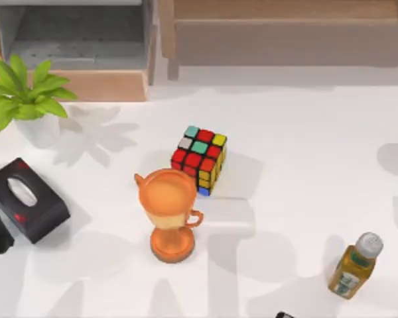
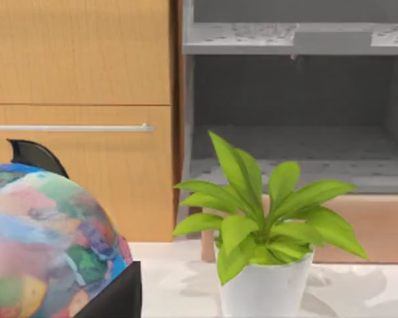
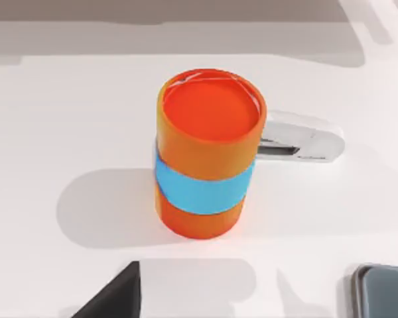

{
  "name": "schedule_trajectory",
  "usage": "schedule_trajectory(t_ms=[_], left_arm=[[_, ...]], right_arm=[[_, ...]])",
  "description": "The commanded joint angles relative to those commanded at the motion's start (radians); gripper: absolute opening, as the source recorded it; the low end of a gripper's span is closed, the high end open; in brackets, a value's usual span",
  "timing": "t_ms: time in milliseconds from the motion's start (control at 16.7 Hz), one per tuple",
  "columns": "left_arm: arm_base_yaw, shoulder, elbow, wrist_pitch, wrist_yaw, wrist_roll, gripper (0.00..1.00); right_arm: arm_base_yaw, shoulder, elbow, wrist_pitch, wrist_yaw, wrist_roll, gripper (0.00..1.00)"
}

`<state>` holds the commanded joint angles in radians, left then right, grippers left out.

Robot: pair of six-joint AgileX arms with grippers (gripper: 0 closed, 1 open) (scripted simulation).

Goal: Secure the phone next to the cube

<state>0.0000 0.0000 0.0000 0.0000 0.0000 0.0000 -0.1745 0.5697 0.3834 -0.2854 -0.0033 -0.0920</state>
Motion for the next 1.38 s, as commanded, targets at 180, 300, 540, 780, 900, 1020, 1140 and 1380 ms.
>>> schedule_trajectory(t_ms=[180, 300, 540, 780, 900, 1020, 1140, 1380], left_arm=[[0.0, 0.0, 0.0, 0.0, 0.0, 0.0, 1.0], [0.0, 0.0, 0.0, 0.0, 0.0, 0.0, 1.0], [0.0, 0.0, 0.0, 0.0, 0.0, 0.0, 1.0], [0.0, 0.0, 0.0, 0.0, 0.0, 0.0, 1.0], [0.0, 0.0, 0.0, 0.0, 0.0, 0.0, 1.0], [0.0, 0.0, 0.0, 0.0, 0.0, 0.0, 1.0], [0.0, 0.0, 0.0, 0.0, 0.0, 0.0, 1.0], [0.0, 0.0, 0.0, 0.0, 0.0, 0.0, 1.0]], right_arm=[[-0.082, 0.314, 0.17, -0.145, -0.003, -0.041, 1.0], [-0.137, 0.526, 0.283, -0.243, -0.004, -0.069, 1.0], [-0.236, 0.899, 0.492, -0.412, -0.007, -0.119, 1.0], [-0.308, 1.147, 0.657, -0.523, -0.008, -0.156, 1.0], [-0.33, 1.214, 0.71, -0.554, -0.008, -0.168, 1.0], [-0.34, 1.241, 0.736, -0.567, -0.008, -0.173, 1.0], [-0.341, 1.243, 0.738, -0.568, -0.008, -0.173, 1.0], [-0.337, 1.242, 0.732, -0.562, -0.008, -0.171, 1.0]])
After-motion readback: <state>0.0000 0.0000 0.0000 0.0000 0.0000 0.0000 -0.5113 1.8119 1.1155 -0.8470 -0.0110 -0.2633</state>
